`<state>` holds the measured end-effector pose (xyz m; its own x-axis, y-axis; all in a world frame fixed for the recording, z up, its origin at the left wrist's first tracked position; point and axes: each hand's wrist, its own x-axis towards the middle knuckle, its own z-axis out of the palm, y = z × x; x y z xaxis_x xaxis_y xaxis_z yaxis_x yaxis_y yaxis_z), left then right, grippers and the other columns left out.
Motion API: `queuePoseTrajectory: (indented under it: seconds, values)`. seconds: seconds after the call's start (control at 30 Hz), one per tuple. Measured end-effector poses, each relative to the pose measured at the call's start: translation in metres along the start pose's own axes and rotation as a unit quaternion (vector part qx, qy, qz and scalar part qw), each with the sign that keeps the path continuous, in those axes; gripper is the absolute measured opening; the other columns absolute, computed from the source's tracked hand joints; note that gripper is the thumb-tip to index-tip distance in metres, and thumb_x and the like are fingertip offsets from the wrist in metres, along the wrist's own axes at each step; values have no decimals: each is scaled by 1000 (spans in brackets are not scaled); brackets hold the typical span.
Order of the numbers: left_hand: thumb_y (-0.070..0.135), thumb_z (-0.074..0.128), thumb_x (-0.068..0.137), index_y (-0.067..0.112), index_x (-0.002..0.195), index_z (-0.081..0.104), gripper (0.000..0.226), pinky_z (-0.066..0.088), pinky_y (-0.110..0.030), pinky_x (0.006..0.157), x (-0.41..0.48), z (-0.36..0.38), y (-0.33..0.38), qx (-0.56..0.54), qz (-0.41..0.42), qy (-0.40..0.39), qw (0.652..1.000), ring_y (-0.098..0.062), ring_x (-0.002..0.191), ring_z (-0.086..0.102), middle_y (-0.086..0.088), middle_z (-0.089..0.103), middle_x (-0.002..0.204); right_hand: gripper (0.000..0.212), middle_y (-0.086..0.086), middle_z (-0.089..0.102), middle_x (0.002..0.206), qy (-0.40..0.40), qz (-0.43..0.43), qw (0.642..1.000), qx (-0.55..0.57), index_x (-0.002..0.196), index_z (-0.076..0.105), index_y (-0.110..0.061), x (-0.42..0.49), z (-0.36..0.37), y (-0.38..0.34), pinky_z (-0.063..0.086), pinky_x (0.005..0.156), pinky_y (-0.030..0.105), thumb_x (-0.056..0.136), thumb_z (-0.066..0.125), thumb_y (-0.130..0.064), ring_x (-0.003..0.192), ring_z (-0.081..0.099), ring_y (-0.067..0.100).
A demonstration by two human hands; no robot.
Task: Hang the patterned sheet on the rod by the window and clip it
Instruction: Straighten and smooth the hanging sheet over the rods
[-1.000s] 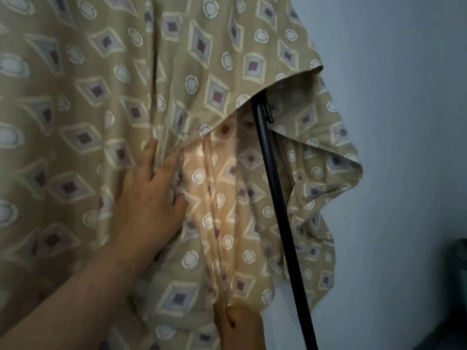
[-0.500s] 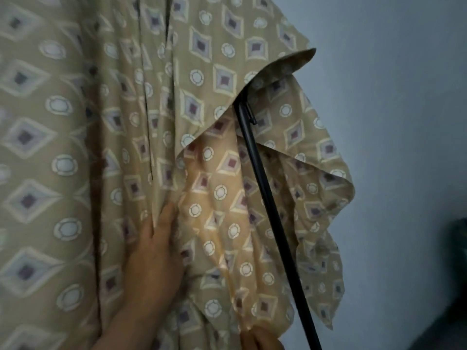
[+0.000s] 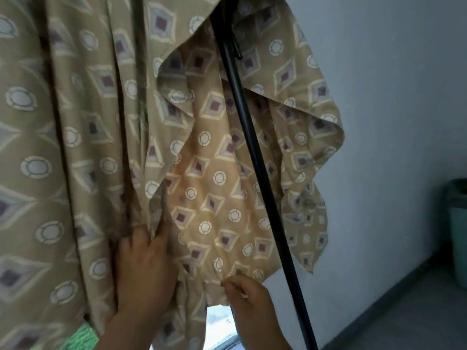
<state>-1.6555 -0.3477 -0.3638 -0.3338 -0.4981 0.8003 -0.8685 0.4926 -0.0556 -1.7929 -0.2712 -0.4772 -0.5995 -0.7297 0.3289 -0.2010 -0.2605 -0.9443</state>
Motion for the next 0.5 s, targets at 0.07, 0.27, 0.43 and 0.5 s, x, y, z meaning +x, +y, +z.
queuePoseTrajectory:
  seconds: [0.07, 0.27, 0.43, 0.5]
  values:
    - [25, 44, 68, 5, 116, 67, 57, 44, -47, 69, -6, 6, 5, -15, 5, -5, 1000, -39, 77, 47, -21, 51, 90, 16, -12, 66, 91, 107, 17, 993, 36, 86, 67, -27, 0, 4, 3, 43, 71, 7, 87, 69, -12, 86, 61, 0]
    - [18, 51, 65, 0, 111, 68, 53, 49, -46, 58, -4, 7, 3, -53, 5, -5, 999, -41, 68, 52, -19, 45, 79, 68, 4, 58, 131, 244, 230, 883, 328, 127, 53, -17, 38, 2, 0, 46, 104, 46, 74, 77, -52, 118, 58, 26]
    - [0, 52, 57, 5, 122, 63, 65, 47, -41, 59, 1, 7, 5, -48, 36, -20, 998, -41, 71, 49, -19, 43, 86, 39, 8, 71, 113, 201, 211, 921, 259, 108, 66, -7, 53, -1, -2, 51, 98, 45, 90, 64, -42, 105, 66, 30]
    - [-5, 62, 56, 5, 125, 62, 69, 48, -41, 60, 1, 7, 6, -47, 36, -31, 998, -42, 73, 51, -20, 45, 89, 29, 0, 77, 86, 171, 212, 933, 236, 90, 73, -10, 46, 10, 9, 57, 85, 41, 86, 72, -39, 87, 71, 22]
